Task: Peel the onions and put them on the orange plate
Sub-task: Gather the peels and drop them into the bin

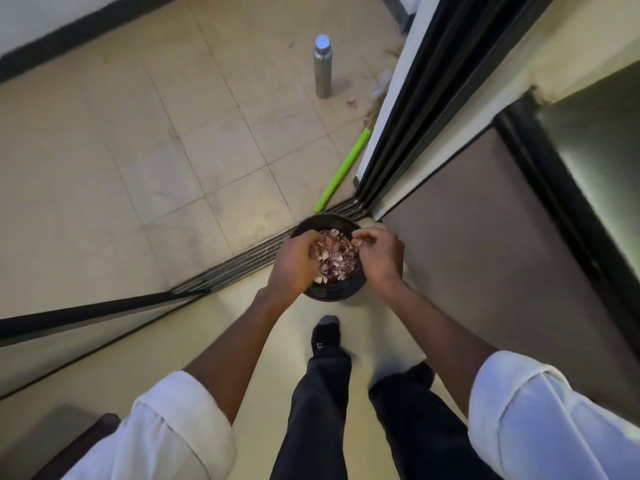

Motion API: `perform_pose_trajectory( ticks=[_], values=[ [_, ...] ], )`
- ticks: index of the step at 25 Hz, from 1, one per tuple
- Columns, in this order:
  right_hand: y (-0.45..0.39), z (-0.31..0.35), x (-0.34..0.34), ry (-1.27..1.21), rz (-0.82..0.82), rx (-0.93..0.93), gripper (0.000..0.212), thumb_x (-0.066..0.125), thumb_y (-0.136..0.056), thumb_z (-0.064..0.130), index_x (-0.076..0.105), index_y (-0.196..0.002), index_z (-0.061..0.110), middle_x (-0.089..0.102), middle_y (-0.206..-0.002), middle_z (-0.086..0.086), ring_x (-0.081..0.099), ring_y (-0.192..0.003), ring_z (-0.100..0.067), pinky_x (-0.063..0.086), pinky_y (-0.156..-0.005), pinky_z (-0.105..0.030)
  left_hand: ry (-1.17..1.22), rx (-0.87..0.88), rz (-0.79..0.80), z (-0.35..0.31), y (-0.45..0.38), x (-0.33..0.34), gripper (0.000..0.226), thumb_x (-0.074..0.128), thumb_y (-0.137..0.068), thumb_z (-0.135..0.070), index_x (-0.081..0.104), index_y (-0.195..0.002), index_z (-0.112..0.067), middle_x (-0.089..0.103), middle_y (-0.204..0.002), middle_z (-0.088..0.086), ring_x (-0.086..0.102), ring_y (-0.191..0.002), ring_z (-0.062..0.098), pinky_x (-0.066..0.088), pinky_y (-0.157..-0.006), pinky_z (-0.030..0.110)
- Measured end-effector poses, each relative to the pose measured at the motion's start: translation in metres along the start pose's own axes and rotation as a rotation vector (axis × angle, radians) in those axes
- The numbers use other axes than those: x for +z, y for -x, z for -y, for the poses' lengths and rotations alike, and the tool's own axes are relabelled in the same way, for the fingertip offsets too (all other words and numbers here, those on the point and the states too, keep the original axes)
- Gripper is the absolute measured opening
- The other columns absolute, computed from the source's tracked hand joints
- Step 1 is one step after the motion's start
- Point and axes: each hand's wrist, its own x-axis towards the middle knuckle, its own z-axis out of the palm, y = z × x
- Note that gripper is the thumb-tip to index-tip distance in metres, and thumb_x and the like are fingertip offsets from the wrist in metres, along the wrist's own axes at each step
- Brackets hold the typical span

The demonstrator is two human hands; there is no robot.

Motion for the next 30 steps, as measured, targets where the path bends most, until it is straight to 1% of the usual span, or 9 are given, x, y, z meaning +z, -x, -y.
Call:
perform_pose_trajectory(
  ticks=[3,8,13,16,20,22,24,27,30],
  values=[
    [0.043,0.026,-0.058,-0.216,-0.085,-0.032,0.035,0.063,-0.093,0.001,0.078,-0.087,0.032,0.079,-0.089,0.012,0.075,-0.088,-0.006,0.062,-0.095,-0.040,0.091,0.086,-0.077,-0.057,0.036,-0.035,0.031,0.057,-0.106,-0.012,0.071,-0.132,-0.021,0.075,-0.128,0.001,0.069,-0.120,0.021,0.056,-0.105,0.039],
    [0.135,0.055,-0.191,-0.446,-0.339,-0.162,0.039,0.058,-0.096,-0.007,0.079,-0.097,0.026,0.079,-0.093,0.009,0.075,-0.092,-0.007,0.061,-0.088,-0.030,0.174,0.457,-0.035,-0.193,0.099,-0.061,0.025,0.060,-0.107,-0.018,0.072,-0.129,-0.021,0.074,-0.124,-0.005,0.066,-0.114,0.006,0.051,-0.102,0.025],
    [0.193,0.025,-0.292,-0.558,-0.668,-0.121,0.037,0.054,-0.096,-0.009,0.081,-0.100,0.017,0.079,-0.095,0.008,0.074,-0.093,-0.006,0.060,-0.090,-0.030,0.168,0.824,0.099,-0.318,0.145,-0.014,0.025,0.054,-0.105,-0.012,0.073,-0.121,-0.010,0.073,-0.119,0.004,0.066,-0.110,0.015,0.053,-0.099,0.037],
    [0.217,-0.026,-0.347,-0.501,-0.845,-0.072,0.037,0.055,-0.093,-0.008,0.082,-0.100,0.017,0.079,-0.096,0.009,0.072,-0.093,-0.003,0.059,-0.092,-0.033,0.085,0.979,0.189,-0.373,0.167,0.032,0.028,0.057,-0.106,-0.017,0.072,-0.129,-0.011,0.068,-0.140,0.006,0.059,-0.134,0.020,0.046,-0.115,0.039],
    [0.245,-0.106,-0.403,-0.421,-1.114,0.041,0.031,0.058,-0.097,0.000,0.078,-0.113,0.018,0.076,-0.115,0.003,0.068,-0.111,-0.015,0.053,-0.100,-0.032,-0.237,1.050,0.179,-0.419,0.184,0.093,0.060,0.048,-0.108,-0.049,0.047,-0.157,-0.015,0.033,-0.172,0.008,0.028,-0.159,0.030,0.029,-0.128,0.050],
    [0.261,-0.151,-0.422,-0.270,-1.258,0.113,0.033,0.059,-0.097,0.001,0.072,-0.125,0.013,0.068,-0.135,-0.004,0.059,-0.130,-0.022,0.046,-0.109,-0.036,-0.335,0.929,0.111,-0.425,0.185,0.113,0.074,0.040,-0.108,-0.059,0.027,-0.167,-0.016,0.012,-0.179,0.006,0.011,-0.164,0.032,0.020,-0.131,0.054],
    [0.284,-0.206,-0.436,-0.117,-1.371,0.347,0.038,0.060,-0.099,0.010,0.064,-0.137,0.009,0.056,-0.151,-0.011,0.049,-0.143,-0.029,0.041,-0.113,-0.048,-0.328,0.836,0.164,-0.430,0.196,0.137,0.085,0.032,-0.106,-0.066,0.015,-0.170,-0.013,0.002,-0.179,0.007,0.003,-0.166,0.031,0.014,-0.132,0.055],
    [0.304,-0.260,-0.434,-0.119,-1.285,0.745,0.054,0.048,-0.108,0.034,0.044,-0.156,0.009,0.035,-0.167,-0.014,0.028,-0.157,-0.032,0.027,-0.122,-0.057,-0.308,0.877,0.297,-0.428,0.229,0.175,0.089,0.026,-0.103,-0.070,0.007,-0.171,-0.014,0.000,-0.180,0.005,-0.001,-0.166,0.023,-0.001,-0.134,0.046],
    [0.295,-0.258,-0.425,-0.151,-1.188,0.693,0.061,0.039,-0.111,0.039,0.031,-0.163,0.006,0.024,-0.173,-0.015,0.018,-0.161,-0.032,0.019,-0.128,-0.053,-0.241,0.895,0.321,-0.428,0.255,0.199,0.081,0.040,-0.110,-0.059,0.012,-0.170,-0.013,0.002,-0.179,0.009,0.000,-0.166,0.025,-0.001,-0.134,0.044]
  ],
)
